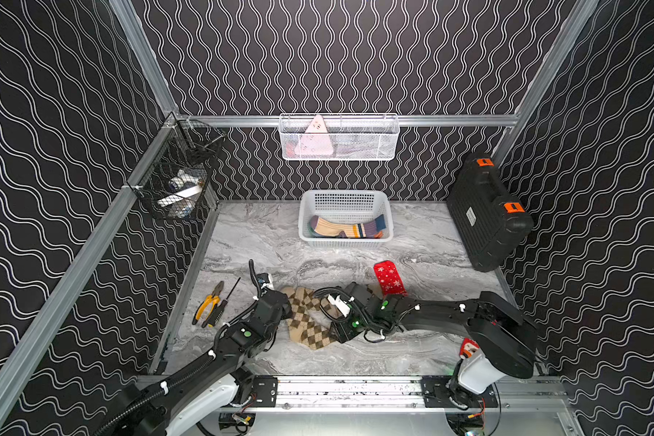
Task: Place the socks together as a pair
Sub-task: Flatten out the sock at the center of the board.
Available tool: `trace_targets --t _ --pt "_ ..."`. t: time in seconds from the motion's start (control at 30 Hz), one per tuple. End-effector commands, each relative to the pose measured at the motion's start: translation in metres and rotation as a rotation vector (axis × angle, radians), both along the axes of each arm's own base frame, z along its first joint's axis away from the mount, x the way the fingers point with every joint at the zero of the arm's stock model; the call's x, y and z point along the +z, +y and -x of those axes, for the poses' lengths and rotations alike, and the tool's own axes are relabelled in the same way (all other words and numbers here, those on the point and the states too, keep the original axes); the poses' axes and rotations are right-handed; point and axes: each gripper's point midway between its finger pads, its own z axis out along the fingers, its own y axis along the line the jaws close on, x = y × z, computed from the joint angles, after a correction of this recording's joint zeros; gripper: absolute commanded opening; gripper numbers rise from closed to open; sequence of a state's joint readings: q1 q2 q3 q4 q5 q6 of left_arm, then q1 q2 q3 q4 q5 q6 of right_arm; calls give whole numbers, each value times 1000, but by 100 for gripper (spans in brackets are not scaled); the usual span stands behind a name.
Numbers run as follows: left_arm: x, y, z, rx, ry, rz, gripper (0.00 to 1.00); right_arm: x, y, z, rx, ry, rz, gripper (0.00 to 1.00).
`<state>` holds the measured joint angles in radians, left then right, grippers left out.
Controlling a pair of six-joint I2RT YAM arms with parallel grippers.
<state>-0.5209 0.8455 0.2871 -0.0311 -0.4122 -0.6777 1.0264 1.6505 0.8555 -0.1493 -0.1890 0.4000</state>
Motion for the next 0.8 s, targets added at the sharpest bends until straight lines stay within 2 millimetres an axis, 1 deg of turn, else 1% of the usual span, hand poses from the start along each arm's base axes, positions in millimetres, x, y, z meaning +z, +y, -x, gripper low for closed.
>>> trace_targets --t 0.0,0.1,0.13,0.2,0.27,0.3,0.47,0.53,0.7,0.77 --pt "6 -1 -3 5 -24 27 0 1 12 -11 -9 -49 -41 57" --pt "9 -1 -3 1 -29 37 0 -1 11 -4 -5 -15 -35 35" --pt "10 -1 -2 1 -31 39 0 1 10 -1 -10 0 -37 28" --pt "11 -1 -1 -2 -36 45 0 10 6 4 -21 25 -44 14" --pt "12 -2 0 -9 -39 55 0 20 3 11 -24 63 -49 2" --pt "12 -3 0 -14 -41 65 0 26 3 17 -21 91 -56 0" --pt "9 -13 1 -42 -40 131 0 58 5 40 11 228 -87 0" --pt "7 -16 3 -50 -36 156 0 67 4 49 15 286 -85 0" --pt "4 -16 10 -56 -30 179 0 83 -8 64 26 371 -40 0" --pt "3 -14 12 -52 -30 182 0 90 -15 66 24 364 -23 0"
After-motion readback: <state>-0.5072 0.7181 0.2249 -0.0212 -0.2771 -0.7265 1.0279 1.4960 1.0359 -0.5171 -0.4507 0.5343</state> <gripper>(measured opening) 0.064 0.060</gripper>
